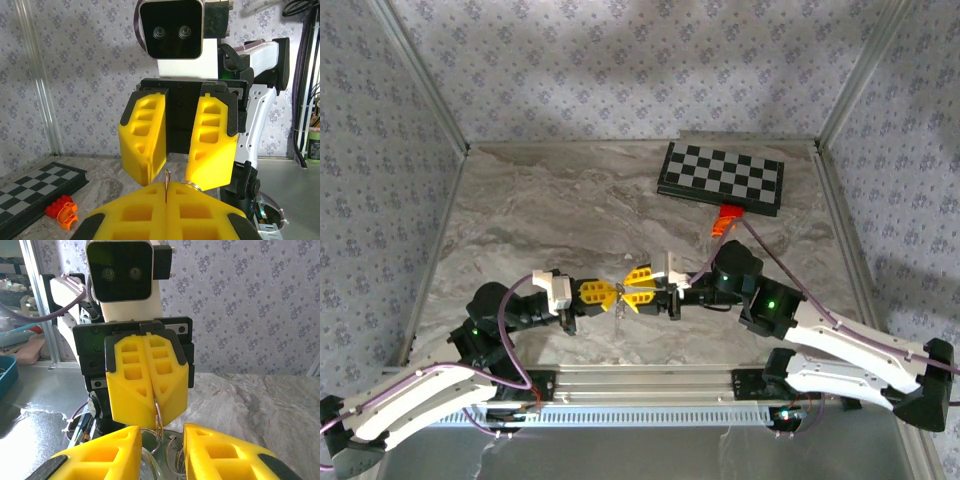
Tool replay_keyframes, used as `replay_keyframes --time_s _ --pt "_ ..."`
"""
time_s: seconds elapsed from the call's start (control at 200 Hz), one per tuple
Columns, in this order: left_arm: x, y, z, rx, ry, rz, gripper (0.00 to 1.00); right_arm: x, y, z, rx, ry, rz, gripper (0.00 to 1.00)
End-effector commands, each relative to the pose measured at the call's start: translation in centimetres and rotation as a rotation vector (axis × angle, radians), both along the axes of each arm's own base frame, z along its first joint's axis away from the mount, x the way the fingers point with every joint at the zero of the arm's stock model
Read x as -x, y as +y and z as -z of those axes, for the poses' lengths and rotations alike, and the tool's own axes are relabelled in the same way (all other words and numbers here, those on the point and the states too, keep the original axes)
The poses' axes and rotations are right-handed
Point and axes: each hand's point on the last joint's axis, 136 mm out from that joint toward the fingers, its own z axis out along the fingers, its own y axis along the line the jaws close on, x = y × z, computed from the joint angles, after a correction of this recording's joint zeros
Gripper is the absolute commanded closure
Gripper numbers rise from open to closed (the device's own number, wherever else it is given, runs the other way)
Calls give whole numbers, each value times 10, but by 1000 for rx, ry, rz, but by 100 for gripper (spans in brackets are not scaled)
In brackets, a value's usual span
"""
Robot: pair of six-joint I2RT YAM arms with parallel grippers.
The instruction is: Put the keys on the keyring
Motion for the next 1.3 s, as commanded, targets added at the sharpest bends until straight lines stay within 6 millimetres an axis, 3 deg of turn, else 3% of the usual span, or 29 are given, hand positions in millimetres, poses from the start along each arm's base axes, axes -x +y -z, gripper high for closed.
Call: replay_keyframes --time_s 0.0,0.41,0.52,0.68,0.8,0.92,1.01,1.045,1.294 --pt "10 5 -27 54 -54 30 100 0 2 -14 -19 -11 -7 73" --pt "10 5 -27 51 -50 27 100 -4 5 0 38 -12 13 84" --pt "8 4 -26 44 -47 21 100 -6 5 3 65 -31 31 92" --pt "-11 5 -11 -46 -27 -89 100 -12 2 11 173 -67 72 100" --pt "-23 4 7 -165 5 -147 85 -18 0 16 270 -80 107 100" --pt "-31 3 8 -224 31 -182 72 -24 -6 24 393 -83 134 100" --pt "-34 3 10 -273 48 -193 71 -23 -10 32 479 -70 121 100" --pt "-35 2 12 -291 52 -191 71 -23 -10 19 473 -84 116 100" --pt "-31 -6 15 -357 55 -147 73 -25 -15 26 611 -28 61 100"
